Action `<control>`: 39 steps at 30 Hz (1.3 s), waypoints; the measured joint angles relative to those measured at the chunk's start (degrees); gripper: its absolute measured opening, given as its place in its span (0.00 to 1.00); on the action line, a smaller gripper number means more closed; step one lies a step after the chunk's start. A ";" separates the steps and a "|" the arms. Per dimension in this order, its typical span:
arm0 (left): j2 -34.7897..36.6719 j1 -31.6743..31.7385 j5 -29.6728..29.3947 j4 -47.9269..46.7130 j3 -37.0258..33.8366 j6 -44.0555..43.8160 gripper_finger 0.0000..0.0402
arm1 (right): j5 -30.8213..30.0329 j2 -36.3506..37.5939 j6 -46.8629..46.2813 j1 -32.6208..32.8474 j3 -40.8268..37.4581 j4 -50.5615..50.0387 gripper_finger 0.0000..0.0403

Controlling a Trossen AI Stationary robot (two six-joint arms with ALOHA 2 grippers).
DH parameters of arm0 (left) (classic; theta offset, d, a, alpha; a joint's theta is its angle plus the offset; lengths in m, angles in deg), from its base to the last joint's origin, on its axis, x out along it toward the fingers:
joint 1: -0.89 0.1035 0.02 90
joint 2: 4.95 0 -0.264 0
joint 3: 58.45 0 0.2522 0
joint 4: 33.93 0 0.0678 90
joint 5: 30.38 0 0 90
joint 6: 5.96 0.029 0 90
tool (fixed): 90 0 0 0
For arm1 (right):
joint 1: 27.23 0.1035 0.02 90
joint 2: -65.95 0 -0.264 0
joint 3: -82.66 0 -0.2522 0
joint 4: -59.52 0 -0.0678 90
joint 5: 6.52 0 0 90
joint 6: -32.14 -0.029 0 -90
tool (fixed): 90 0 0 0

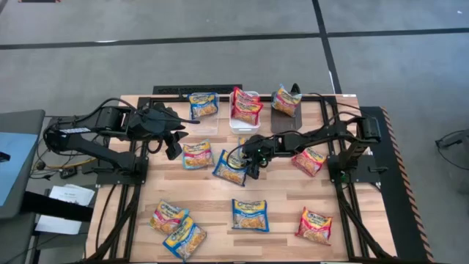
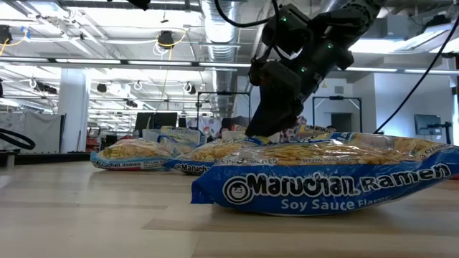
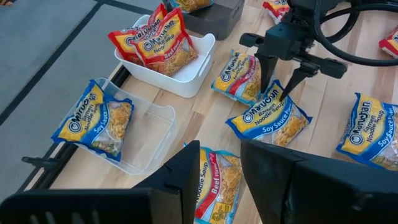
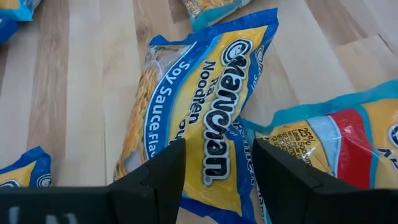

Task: Sort Maruchan noodles
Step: Put the blue noodle pack into the transparent bin

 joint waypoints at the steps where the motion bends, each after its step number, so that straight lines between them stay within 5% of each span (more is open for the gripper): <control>1: 0.00 0.02 0.00 0.00 0.00 0.00 0.27 | 0.20 0.00 -0.03 0.06 -0.01 0.01 0.52; 18: -0.03 0.02 0.16 0.35 -0.04 0.02 0.27 | -0.20 -5.38 -1.69 0.98 1.05 0.25 0.51; 23: -0.02 0.02 0.13 0.69 -0.04 0.04 0.27 | -0.22 -5.80 -4.05 0.98 1.05 0.03 0.38; 30: -0.02 0.01 0.03 1.02 -0.04 0.16 0.27 | -0.18 -5.79 -4.57 1.00 1.07 -0.72 0.05; 39: -0.02 0.02 0.04 0.96 -0.04 -4.98 0.27 | -0.26 -5.44 -0.83 1.81 3.03 -1.74 0.01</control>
